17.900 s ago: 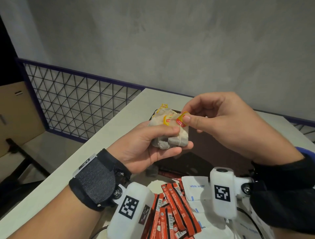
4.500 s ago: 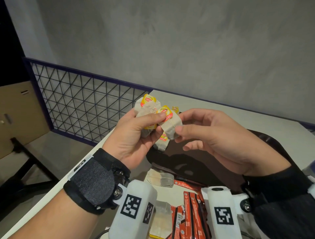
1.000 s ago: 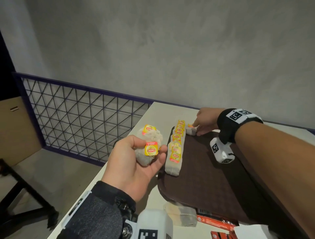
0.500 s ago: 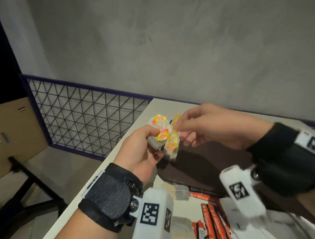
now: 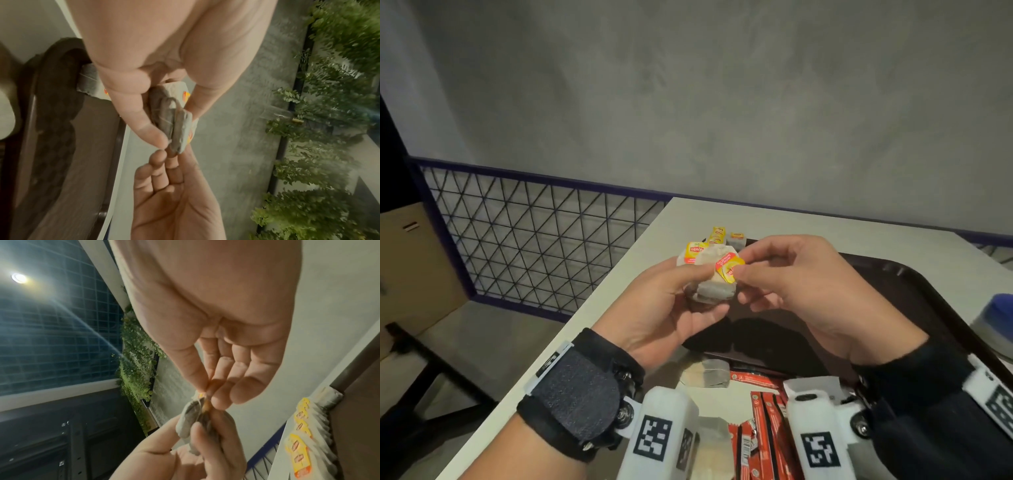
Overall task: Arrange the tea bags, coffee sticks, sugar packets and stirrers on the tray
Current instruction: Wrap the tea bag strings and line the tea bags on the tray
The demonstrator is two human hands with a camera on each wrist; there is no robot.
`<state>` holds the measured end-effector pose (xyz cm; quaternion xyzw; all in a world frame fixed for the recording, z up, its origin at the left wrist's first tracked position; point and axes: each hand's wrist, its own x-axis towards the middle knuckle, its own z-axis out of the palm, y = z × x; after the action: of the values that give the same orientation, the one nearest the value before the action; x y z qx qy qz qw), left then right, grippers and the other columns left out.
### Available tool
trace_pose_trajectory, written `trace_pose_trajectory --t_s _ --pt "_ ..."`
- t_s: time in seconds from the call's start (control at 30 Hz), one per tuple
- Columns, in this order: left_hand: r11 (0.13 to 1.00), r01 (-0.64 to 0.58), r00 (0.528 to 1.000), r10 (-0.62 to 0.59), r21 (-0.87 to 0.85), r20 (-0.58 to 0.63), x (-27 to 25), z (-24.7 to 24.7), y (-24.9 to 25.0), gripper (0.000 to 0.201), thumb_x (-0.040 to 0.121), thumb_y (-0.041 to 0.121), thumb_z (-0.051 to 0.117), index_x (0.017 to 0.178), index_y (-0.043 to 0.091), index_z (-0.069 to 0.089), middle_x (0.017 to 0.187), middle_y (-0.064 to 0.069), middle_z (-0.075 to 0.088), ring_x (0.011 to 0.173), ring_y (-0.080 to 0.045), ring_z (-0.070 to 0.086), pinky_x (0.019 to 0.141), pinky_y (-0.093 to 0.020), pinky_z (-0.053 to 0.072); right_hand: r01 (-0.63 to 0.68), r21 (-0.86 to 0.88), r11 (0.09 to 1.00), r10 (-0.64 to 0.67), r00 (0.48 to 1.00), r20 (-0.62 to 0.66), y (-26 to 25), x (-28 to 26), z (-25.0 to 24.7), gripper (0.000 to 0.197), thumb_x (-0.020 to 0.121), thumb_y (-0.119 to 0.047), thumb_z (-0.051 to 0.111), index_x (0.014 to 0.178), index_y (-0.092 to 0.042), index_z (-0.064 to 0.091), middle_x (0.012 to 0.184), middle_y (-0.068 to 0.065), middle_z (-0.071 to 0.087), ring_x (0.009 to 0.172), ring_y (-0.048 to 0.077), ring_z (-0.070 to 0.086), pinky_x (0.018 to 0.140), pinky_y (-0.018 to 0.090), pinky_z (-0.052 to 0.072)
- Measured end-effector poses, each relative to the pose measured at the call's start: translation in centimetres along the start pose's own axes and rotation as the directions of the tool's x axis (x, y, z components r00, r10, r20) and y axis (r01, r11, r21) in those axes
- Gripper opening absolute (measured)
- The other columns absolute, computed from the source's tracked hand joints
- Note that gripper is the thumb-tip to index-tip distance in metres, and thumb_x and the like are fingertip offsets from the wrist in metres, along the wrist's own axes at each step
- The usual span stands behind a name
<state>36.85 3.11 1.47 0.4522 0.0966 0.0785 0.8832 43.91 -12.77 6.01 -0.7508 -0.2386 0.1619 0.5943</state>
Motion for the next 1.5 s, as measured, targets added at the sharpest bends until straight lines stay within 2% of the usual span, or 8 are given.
trace_pose_trajectory --t_s 0.33,0.6,0.77,0.9,1.03,1.23,1.37,1.5 --pt "1.0 0.014 1.0 -0.013 0.023 -0.016 0.0 -0.2 0.0 0.029 0.093 0.004 0.062 0.121 0.004 0.068 0.114 -0.02 0.074 0.085 -0.023 0.074 0.057 -0.027 0.061 -0.001 -0.09 0.996 0.005 0.999 0.045 0.4 0.5 -1.4 0.005 0.091 -0.012 0.073 0.092 -0.009 0.077 0.085 0.011 0.077 0.068 0.016 0.069 0.064 0.028 0.059" --pt "0.996 -0.007 1.0 0.007 0.092 0.003 -0.2 -0.1 0.0 0.033 0.091 0.007 0.066 0.124 0.008 0.066 0.114 -0.017 0.075 0.087 -0.022 0.075 0.054 -0.024 0.06 0.111 -0.137 0.984 -0.096 0.989 0.114 0.2 0.0 -1.5 0.015 0.094 -0.007 0.07 0.106 -0.015 0.074 0.086 0.018 0.075 0.069 0.019 0.068 0.069 0.034 0.062" --pt "0.999 0.035 0.999 -0.035 -0.005 -0.001 -0.3 0.0 0.4 0.019 0.097 0.008 0.057 0.114 0.006 0.067 0.103 -0.016 0.076 0.081 -0.025 0.076 0.052 -0.028 0.061 0.107 -0.131 0.986 -0.097 0.992 0.076 0.0 0.1 -1.6 0.007 0.095 -0.009 0.07 0.1 -0.004 0.071 0.087 0.02 0.075 0.067 0.025 0.072 0.066 0.036 0.062" --pt "0.993 0.098 0.995 -0.097 -0.06 0.021 -0.3 0.0 0.5 0.032 0.1 0.015 0.05 0.128 0.003 0.061 0.113 -0.021 0.073 0.081 -0.03 0.077 0.053 -0.031 0.061 0.124 -0.165 0.978 -0.12 0.992 0.036 -0.1 0.2 -2.0 0.006 0.094 -0.015 0.071 0.094 -0.01 0.074 0.087 0.006 0.078 0.076 0.023 0.075 0.07 0.038 0.063" --pt "0.987 0.093 0.995 -0.095 -0.127 -0.012 -0.3 -0.2 0.7 0.032 0.102 0.017 0.046 0.127 0.002 0.058 0.103 -0.02 0.074 0.079 -0.034 0.077 0.053 -0.032 0.061 0.069 -0.026 0.997 -0.067 0.996 0.056 -0.6 0.3 -2.7 0.009 0.094 -0.01 0.069 0.094 -0.001 0.073 0.089 0.014 0.077 0.074 0.02 0.069 0.068 0.035 0.059" --pt "0.98 0.037 0.999 -0.041 -0.197 -0.017 -0.1 -0.4 1.0 0.039 0.097 0.027 0.057 0.129 0.004 0.061 0.118 -0.02 0.072 0.09 -0.032 0.075 0.06 -0.031 0.062 -0.021 0.187 0.982 0.003 0.995 0.096 -1.0 0.1 -3.3 0.013 0.093 -0.001 0.066 0.099 0.01 0.067 0.08 0.025 0.07 0.066 0.025 0.067 0.058 0.028 0.058" --pt "0.986 -0.027 0.998 0.018 -0.165 -0.053 -0.3 0.2 0.8 0.027 0.079 0.013 0.071 0.104 0.003 0.071 0.111 -0.019 0.074 0.079 -0.021 0.073 0.063 -0.022 0.06 -0.051 0.196 0.979 0.019 0.986 0.165 -0.7 0.0 -2.9 0.011 0.092 -0.004 0.068 0.098 0.005 0.069 0.089 0.029 0.073 0.072 0.027 0.072 0.064 0.029 0.062" --pt "0.985 -0.023 0.996 0.007 -0.171 -0.094 -0.2 0.3 0.4 0.013 0.089 -0.007 0.059 0.091 -0.001 0.071 0.092 -0.017 0.075 0.075 -0.017 0.068 0.061 -0.019 0.057 -0.053 0.167 0.984 0.011 0.97 0.244 -0.7 -0.1 -2.9 0.009 0.091 -0.004 0.068 0.096 0.003 0.07 0.087 0.024 0.074 0.074 0.029 0.073 0.064 0.029 0.062"
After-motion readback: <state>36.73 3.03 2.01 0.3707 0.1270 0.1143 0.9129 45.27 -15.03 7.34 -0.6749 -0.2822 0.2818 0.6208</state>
